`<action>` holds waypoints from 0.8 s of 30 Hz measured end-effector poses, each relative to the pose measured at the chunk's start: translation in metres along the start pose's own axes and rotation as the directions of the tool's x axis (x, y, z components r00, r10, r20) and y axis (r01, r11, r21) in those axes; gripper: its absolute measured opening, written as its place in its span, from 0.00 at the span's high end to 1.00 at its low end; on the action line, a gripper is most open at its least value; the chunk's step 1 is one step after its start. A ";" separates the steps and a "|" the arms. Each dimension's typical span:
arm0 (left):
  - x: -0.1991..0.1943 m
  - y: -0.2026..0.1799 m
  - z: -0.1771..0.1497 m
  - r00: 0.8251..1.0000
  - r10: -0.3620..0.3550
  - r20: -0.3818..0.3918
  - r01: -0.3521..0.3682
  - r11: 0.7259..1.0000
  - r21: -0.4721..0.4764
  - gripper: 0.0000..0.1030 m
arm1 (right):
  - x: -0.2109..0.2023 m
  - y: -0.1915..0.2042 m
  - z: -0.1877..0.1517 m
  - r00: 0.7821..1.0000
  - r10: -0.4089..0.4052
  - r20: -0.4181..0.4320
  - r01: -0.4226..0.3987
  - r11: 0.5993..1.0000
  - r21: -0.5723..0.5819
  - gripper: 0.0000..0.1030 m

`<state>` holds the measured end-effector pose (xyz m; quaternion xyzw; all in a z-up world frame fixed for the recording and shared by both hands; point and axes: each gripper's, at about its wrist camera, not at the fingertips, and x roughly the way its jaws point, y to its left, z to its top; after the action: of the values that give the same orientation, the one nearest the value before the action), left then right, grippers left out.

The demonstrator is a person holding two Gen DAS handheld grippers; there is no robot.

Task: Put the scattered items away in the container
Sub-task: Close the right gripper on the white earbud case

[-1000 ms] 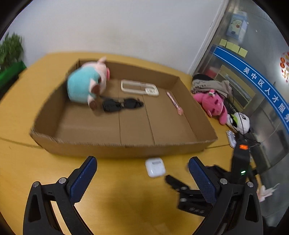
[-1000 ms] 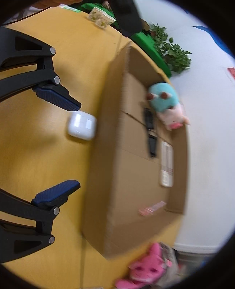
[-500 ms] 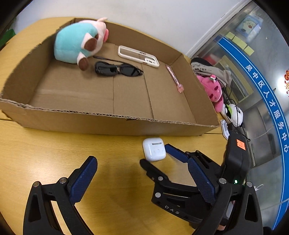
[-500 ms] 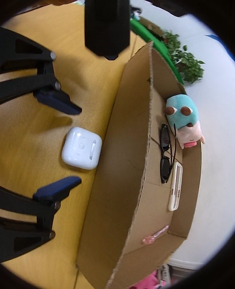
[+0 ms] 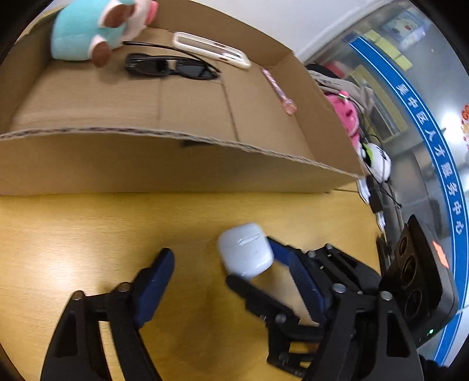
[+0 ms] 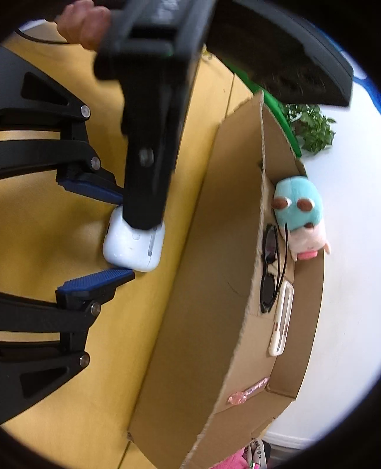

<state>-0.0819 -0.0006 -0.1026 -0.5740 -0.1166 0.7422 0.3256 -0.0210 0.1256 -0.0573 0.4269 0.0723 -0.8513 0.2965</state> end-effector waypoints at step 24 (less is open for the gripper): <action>-0.074 -0.040 0.016 0.989 -0.047 0.138 0.038 0.997 0.069 0.81 | -0.058 0.012 0.028 0.986 0.045 0.159 -0.036 0.998 -0.060 0.58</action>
<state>-0.0732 -0.0127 -0.0181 -0.5072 -0.1268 0.7767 0.3512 -0.0065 0.1315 0.0066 0.3497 0.0639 -0.8743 0.3305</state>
